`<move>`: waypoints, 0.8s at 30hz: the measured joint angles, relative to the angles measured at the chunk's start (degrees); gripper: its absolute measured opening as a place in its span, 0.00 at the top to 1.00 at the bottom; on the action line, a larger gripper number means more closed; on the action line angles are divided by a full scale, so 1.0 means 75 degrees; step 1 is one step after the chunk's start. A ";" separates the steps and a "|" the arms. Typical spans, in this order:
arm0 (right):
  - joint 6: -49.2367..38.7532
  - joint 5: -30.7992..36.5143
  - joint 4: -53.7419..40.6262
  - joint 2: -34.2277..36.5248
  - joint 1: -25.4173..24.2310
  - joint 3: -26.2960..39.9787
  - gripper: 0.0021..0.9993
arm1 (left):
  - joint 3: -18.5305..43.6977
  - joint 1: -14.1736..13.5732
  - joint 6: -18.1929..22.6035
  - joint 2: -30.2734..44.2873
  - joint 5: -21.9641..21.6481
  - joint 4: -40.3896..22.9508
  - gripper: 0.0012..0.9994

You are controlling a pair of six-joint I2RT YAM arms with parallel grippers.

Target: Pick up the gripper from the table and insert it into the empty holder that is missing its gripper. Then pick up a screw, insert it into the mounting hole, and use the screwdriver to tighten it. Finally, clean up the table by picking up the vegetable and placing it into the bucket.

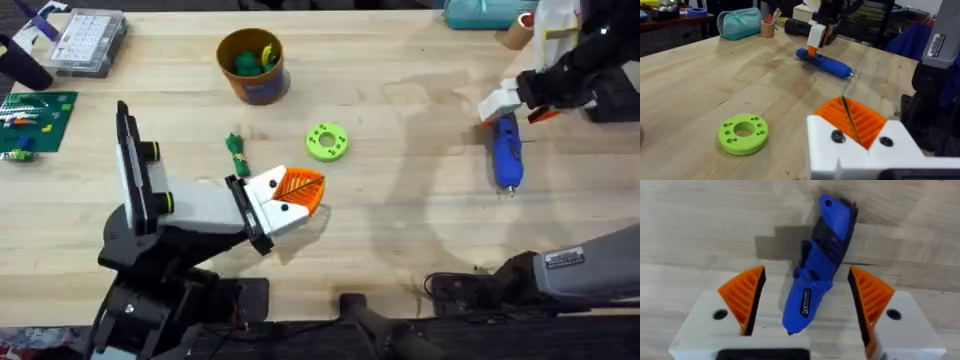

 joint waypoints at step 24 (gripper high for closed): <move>0.0320 0.0001 0.0474 0.1109 -0.0313 0.0003 0.01 | 0.0000 0.0000 0.0000 0.0000 0.0000 0.0000 0.98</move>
